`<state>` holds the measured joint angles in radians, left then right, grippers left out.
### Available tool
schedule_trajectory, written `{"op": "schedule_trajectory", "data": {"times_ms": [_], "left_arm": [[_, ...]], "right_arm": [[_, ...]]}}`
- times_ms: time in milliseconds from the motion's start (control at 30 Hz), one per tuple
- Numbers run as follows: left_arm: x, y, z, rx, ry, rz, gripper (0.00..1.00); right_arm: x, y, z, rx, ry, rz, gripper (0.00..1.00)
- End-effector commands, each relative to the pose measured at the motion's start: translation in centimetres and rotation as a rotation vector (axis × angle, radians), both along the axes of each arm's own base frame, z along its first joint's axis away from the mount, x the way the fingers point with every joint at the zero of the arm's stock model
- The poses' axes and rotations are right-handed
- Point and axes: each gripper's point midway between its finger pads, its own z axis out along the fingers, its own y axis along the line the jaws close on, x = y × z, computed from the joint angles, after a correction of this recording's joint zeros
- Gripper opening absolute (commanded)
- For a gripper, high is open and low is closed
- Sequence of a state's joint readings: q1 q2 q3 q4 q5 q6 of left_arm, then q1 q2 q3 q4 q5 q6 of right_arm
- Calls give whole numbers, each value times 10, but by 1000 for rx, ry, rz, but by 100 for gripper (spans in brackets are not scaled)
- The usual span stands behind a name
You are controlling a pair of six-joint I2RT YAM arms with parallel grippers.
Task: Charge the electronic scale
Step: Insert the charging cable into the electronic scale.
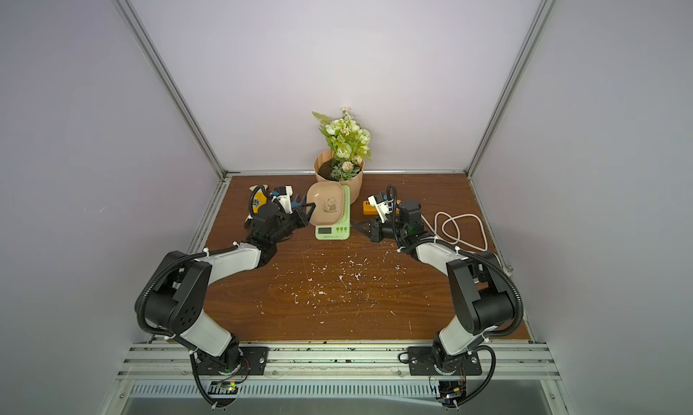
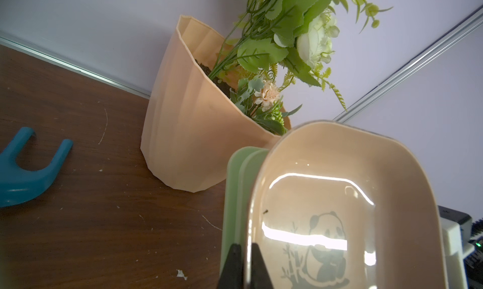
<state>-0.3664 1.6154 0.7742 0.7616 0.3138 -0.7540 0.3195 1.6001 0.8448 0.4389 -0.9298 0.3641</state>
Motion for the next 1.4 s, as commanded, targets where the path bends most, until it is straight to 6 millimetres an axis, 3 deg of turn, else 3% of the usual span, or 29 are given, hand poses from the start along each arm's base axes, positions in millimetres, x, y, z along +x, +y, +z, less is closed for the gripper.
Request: {"op": "schedule_trajectory", "data": {"times_ms": [0, 1367], "left_arm": [[3, -12, 53, -93, -134, -35, 0], [2, -24, 52, -105, -119, -84, 0]], "right_arm": [[1, 3, 31, 11, -109, 15, 0], [6, -2, 41, 32, -120, -7, 0]]}}
